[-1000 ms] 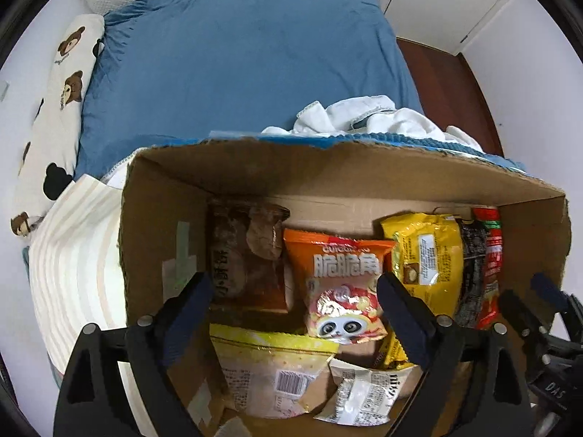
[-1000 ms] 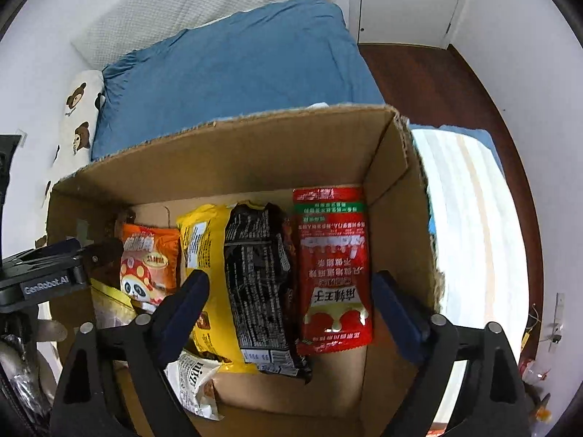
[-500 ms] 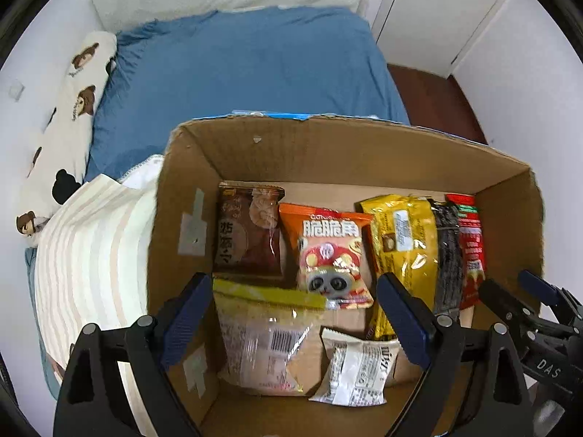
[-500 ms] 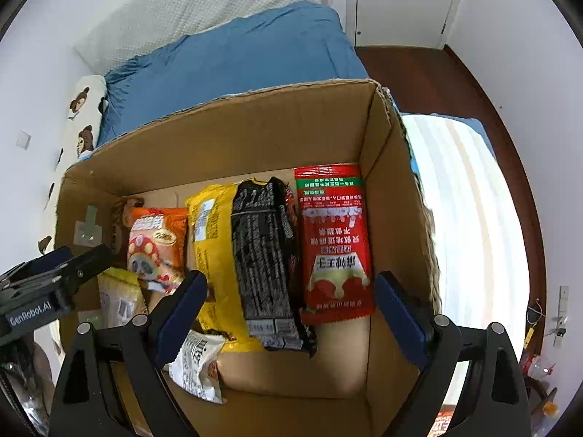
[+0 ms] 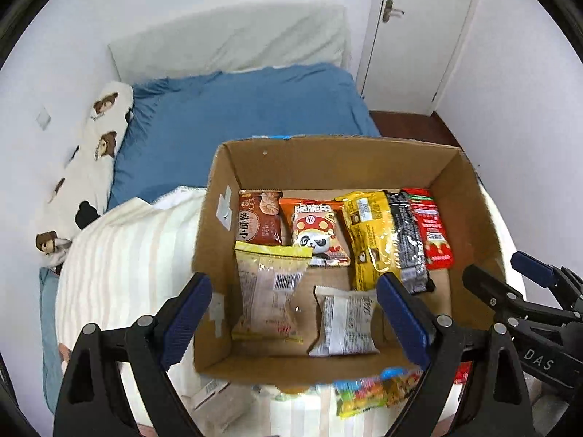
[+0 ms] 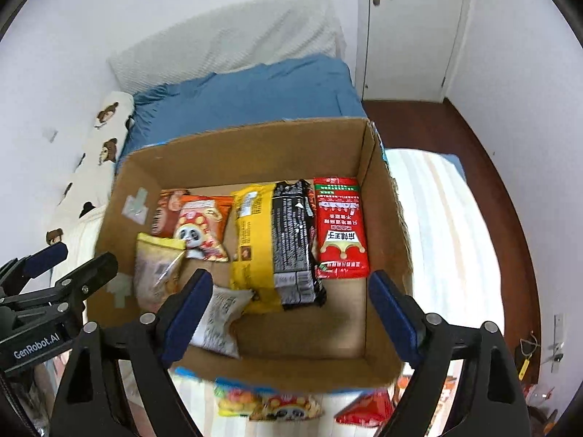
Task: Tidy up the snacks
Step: 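Withdraw both tools from the box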
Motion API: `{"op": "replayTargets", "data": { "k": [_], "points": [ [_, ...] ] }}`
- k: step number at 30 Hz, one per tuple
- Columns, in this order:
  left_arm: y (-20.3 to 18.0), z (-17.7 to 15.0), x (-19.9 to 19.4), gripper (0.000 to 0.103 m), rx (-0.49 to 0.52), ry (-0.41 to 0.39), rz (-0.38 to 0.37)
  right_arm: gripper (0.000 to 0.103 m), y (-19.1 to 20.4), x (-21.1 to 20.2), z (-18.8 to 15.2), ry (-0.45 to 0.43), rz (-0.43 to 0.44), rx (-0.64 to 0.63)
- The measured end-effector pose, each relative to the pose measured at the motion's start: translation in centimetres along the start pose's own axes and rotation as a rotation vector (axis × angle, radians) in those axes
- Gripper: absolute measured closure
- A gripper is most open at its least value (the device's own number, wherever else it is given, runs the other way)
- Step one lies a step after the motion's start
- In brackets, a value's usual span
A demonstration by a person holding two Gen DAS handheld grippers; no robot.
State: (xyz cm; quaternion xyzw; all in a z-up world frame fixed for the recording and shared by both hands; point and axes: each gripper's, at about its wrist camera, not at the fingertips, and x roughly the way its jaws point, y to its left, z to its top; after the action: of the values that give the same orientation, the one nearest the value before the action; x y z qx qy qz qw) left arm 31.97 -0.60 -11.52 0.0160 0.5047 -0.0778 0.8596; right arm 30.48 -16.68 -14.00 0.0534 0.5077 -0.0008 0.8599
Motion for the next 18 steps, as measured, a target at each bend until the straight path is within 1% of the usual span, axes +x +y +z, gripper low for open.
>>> {"op": "replayTargets", "data": {
  "k": [3, 11, 15, 18],
  "points": [
    [-0.1, -0.8, -2.2, 0.01, 0.001, -0.035, 0.004, 0.029, 0.6, -2.2, -1.4, -0.025, 0.003, -0.016],
    [-0.4, -4.0, -7.7, 0.01, 0.008, -0.117, -0.011, 0.029, 1.1, -7.5, -4.5, -0.08, 0.06, 0.0],
    [0.0, -5.7, -9.6, 0.01, -0.003, -0.141, -0.006, 0.029, 1.3, -9.9, -6.9, -0.101, 0.096, 0.024],
    [0.6, -7.4, -10.5, 0.01, -0.018, -0.139, -0.005, 0.029, 1.0, -10.4, -8.6, -0.088, 0.123, 0.057]
  ]
}}
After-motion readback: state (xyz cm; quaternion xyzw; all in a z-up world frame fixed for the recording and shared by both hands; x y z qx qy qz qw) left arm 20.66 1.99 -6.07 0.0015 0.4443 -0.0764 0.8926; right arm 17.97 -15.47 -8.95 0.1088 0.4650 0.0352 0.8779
